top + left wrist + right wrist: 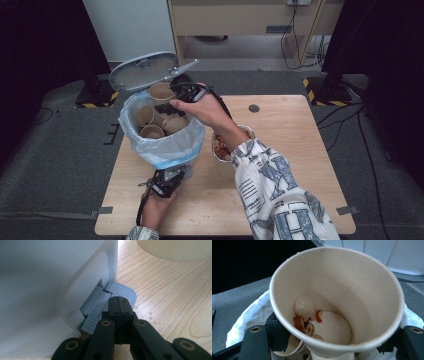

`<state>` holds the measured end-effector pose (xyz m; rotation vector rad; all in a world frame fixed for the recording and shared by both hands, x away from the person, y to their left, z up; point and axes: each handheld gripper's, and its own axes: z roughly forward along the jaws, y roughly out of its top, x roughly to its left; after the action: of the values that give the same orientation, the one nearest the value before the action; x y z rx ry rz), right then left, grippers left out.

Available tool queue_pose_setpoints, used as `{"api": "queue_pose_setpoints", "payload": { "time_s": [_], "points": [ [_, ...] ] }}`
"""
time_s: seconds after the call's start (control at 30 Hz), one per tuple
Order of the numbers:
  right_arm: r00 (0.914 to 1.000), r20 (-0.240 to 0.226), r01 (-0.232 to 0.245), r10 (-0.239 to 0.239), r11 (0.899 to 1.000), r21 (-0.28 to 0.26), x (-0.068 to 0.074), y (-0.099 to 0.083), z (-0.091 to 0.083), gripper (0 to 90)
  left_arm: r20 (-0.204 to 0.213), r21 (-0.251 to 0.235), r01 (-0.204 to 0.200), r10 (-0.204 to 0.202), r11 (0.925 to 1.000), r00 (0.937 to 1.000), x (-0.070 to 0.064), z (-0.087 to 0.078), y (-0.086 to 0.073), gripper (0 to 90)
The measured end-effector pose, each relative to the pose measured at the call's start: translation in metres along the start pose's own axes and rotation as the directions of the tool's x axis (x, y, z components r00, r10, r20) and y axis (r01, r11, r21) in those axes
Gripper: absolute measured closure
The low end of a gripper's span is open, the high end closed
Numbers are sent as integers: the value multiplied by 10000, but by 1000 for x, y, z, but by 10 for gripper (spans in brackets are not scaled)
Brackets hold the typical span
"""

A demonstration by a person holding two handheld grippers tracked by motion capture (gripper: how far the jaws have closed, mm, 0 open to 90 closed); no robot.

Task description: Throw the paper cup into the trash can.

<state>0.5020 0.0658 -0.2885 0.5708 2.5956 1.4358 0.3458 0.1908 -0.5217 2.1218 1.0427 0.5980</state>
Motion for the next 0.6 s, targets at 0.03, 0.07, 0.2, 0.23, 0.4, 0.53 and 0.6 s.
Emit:
{"api": "queue_pose_setpoints", "payload": {
  "time_s": [0.03, 0.07, 0.2, 0.23, 0.4, 0.53, 0.6],
  "points": [
    [10000, 20, 6, -6, 10000, -7, 0, 0, 1, 292, 2, -5, 3, -3, 10000, 10000, 0, 0, 0, 899],
    [10000, 12, -5, 5, 10000, -18, -1, 1, 2, 292, 0, -1, 6, -6, 10000, 10000, 0, 0, 0, 900],
    [10000, 62, -14, 14, 10000, -24, -3, 2, 9, 290, -5, -4, 14, -14, 10000, 10000, 0, 0, 0, 900],
    [10000, 32, -44, 44, 10000, -10, -3, 3, 11, 290, 1, -6, 12, -12, 10000, 10000, 0, 0, 0, 900],
    [10000, 58, 61, -61, 9999, 119, -4, 3, 21, 290, -5, -19, 17, -17, 10000, 10000, 0, 0, 0, 900],
    [10000, 77, -6, 4, 9997, 256, -3, 3, 28, 289, 9, -23, 26, -26, 10000, 10000, 0, 0, 0, 900],
    [9999, 100, 95, -99, 9993, 366, -3, 2, 32, 283, 3, -24, 23, -23, 10000, 10000, 0, 0, 0, 900]
  ]
}}
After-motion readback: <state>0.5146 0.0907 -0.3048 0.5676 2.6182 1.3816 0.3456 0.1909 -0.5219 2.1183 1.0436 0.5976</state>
